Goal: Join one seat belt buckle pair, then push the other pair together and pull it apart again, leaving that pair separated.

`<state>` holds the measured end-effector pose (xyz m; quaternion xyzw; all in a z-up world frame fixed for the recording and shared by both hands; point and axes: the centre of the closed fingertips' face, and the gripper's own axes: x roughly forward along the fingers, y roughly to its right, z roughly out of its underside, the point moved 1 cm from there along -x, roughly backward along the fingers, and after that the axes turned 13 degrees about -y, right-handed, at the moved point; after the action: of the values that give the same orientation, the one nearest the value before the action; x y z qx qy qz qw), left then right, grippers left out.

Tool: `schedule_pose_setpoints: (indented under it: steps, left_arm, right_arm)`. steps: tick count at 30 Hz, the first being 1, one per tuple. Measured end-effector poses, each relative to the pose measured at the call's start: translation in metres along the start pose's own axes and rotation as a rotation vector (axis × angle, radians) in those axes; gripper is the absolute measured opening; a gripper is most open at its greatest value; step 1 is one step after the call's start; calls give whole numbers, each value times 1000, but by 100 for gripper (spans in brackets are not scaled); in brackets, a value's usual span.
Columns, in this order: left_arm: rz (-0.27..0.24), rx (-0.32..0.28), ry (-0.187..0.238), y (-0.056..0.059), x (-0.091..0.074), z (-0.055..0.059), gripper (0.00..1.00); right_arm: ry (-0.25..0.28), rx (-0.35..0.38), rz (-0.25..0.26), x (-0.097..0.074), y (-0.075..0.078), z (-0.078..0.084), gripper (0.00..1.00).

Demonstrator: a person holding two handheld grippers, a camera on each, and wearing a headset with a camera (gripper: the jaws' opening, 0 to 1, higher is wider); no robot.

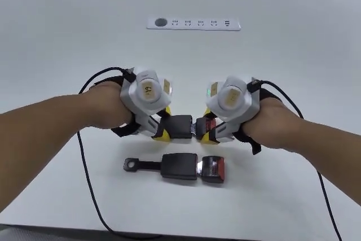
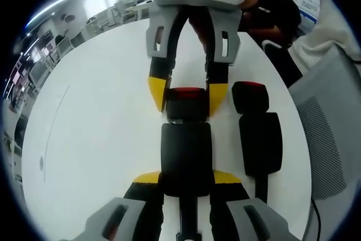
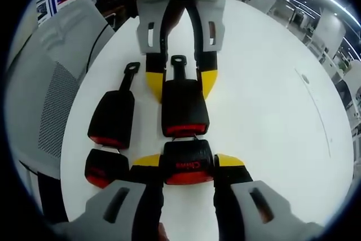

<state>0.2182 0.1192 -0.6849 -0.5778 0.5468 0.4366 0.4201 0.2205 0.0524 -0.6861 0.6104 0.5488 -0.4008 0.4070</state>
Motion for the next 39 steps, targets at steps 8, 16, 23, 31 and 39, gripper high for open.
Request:
schedule_pose_setpoints:
  steps: [8,16,23,31,39]
  left_arm:
    - [2,-4,2,1,-1,-1,30]
    - [-2,0,7,2,-2,0,30]
    - [7,1,2,2,0,-1,31]
    - [12,5,-3,1,2,0,31]
    - [11,9,-7,0,3,1,32]
  right_arm:
    - [-8,-2,7,-7,-1,9,33]
    - [5,-7,14,-9,-1,17,34]
    - [20,-2,15,-14,-2,31,34]
    - [8,42,22,-27,-1,64,34]
    - [-27,57,16,-39,4,105,35]
